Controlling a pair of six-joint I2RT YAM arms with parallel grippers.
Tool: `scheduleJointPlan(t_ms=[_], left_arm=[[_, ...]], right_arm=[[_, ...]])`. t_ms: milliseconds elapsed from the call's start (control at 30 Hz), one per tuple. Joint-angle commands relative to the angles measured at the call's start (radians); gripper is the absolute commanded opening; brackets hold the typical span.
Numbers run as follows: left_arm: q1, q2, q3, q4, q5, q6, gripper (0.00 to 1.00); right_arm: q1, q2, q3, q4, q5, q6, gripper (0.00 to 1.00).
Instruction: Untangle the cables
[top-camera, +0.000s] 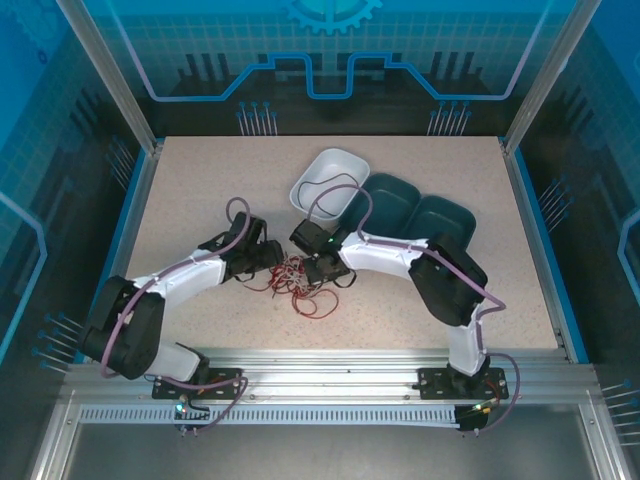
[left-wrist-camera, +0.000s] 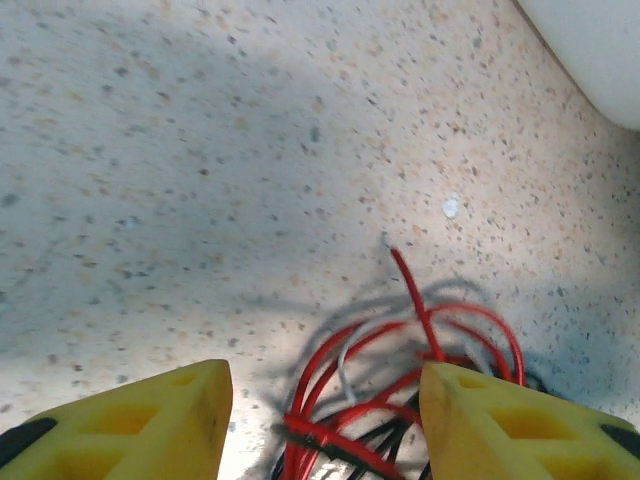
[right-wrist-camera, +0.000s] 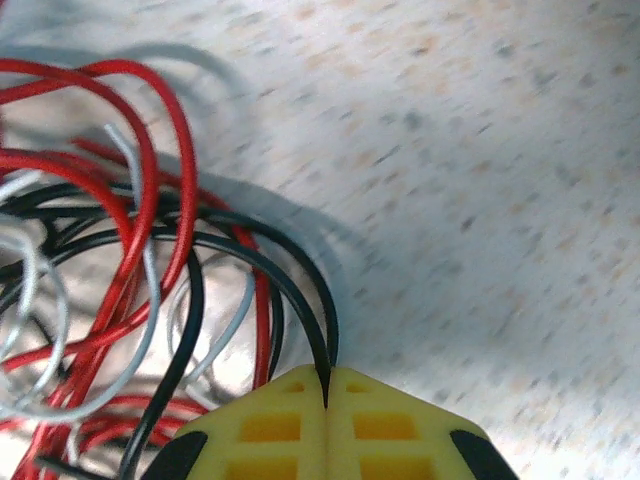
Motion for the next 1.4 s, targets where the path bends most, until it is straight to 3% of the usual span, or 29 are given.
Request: scheduleJointPlan(t_ms=[0, 467, 767, 1367], left_arm=[[0.021, -0.052, -0.005, -0.030, -0.016, 0.034, 0.55], [0.022, -0.170, -0.011, -0.037, 0.105, 0.027, 0.74], [0.022, -0.238, -0.029, -0.026, 0.131, 0.034, 0.84], [0.022, -0.189, -0.053, 0.058, 0.183, 0.001, 0.86]], right_arm=[[0.031, -0.089, -0.004, -0.021, 0.002, 0.046, 0.00], [0.014, -0.248, 0.054, -0.058, 0.207, -0.023, 0.00], [0.023, -0.370, 0.093, 0.020, 0.202, -0.141, 0.00], [0.042, -0.481, 0.277, 0.009, 0.271, -0.361, 0.00]])
